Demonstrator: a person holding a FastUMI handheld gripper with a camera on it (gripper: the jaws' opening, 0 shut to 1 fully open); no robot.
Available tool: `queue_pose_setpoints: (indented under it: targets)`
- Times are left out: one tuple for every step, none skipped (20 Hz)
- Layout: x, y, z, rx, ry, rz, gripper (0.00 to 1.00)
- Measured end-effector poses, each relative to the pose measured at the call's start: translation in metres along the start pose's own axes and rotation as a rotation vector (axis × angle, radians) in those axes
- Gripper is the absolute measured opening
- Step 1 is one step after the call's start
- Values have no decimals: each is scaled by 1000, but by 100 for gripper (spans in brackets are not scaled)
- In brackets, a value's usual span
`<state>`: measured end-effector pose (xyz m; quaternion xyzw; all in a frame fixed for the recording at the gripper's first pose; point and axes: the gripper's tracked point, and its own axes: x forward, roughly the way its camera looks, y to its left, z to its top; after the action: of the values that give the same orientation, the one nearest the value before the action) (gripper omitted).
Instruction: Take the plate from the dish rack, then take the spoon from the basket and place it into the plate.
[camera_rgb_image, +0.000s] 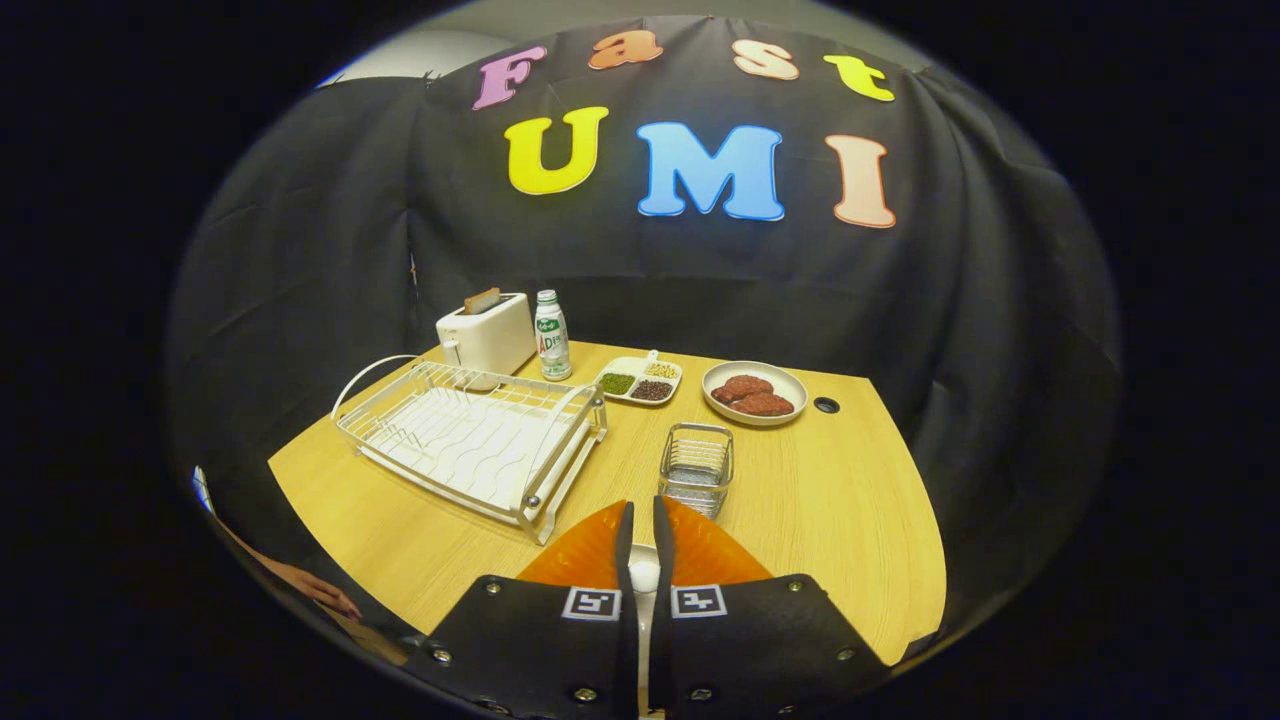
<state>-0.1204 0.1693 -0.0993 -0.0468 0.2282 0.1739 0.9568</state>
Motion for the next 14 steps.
queue_pose_setpoints:
  targets:
    - [3, 3, -2, -6, 11, 12, 4]
    - [7, 7, -3, -11, 17, 22, 4]
    - [10, 11, -4, -15, 21, 32, 4]
    - [13, 15, -3, -21, 23, 43, 4]
    - [16, 19, -4, -27, 26, 52, 4]
    - [18, 22, -5, -33, 29, 60, 4]
    - [21, 26, -7, -41, 37, 72, 4]
    - [24, 30, -9, -47, 42, 84, 4]
    - [30, 31, -14, -55, 47, 93, 4]
    - [31, 33, -16, -62, 52, 99, 4]
    - [34, 34, -18, -70, 58, 104, 4]
    - [34, 36, -17, -74, 57, 110, 4]
    - [36, 39, -16, -76, 57, 117, 4]
    - [36, 42, -17, -79, 57, 125, 4]
